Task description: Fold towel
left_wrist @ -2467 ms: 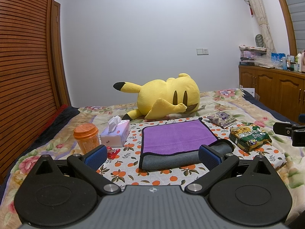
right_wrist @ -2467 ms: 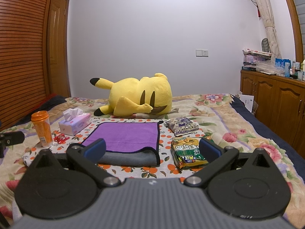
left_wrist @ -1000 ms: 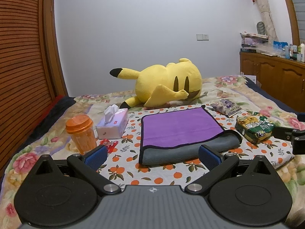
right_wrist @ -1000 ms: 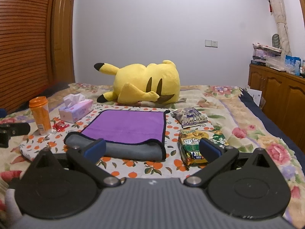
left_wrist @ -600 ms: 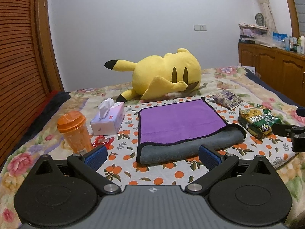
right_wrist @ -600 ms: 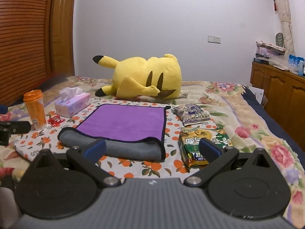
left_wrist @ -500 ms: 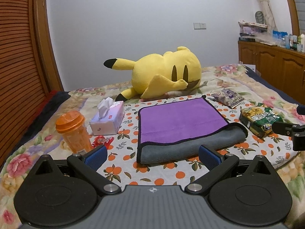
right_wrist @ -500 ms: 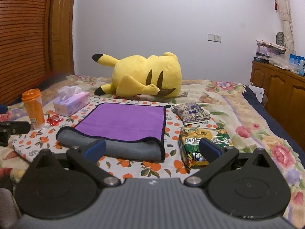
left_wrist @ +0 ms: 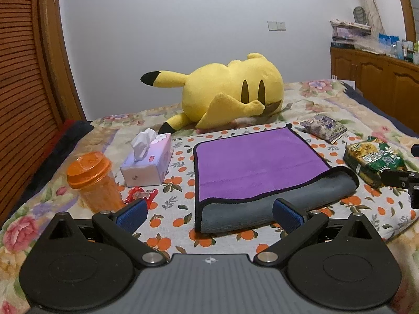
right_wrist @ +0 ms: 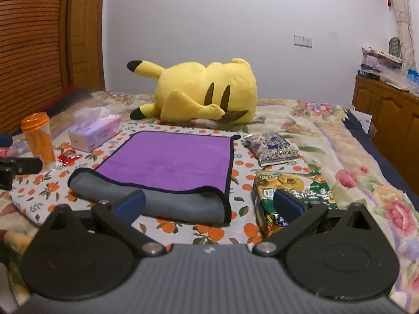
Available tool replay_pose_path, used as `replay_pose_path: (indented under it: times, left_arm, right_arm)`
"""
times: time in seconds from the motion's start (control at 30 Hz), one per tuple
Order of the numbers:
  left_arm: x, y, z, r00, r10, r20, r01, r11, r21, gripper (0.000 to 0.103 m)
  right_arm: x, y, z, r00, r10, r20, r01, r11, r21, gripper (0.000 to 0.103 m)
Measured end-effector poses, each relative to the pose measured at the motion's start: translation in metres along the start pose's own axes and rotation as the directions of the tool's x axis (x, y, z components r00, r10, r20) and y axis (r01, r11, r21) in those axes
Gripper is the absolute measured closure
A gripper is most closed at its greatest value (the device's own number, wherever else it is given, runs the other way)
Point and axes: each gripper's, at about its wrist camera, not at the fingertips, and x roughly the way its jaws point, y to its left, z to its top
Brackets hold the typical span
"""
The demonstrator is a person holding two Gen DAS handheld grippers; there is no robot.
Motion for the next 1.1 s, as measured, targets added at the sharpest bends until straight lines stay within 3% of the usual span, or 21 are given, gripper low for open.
replay_pose_path:
  times: [0.83, 1.1]
  left_arm:
    - [0.069, 0.021, 0.002, 0.995, -0.053, -0.086, 0.052, 0.999, -0.007, 0.001]
    - [0.087, 0.026, 0.0, 0.99, -0.077, -0.121, 0.077, 0.997, -0.007, 0.014]
  right_arm:
    - [0.062, -0.009, 0.008, 0.997, 0.03, -0.065, -0.032, 0.999, -0.019, 0.0]
    - [0.078, -0.008, 0.007, 0.995, 0.041, -0.09, -0.045, 0.998, -0.04, 0.0]
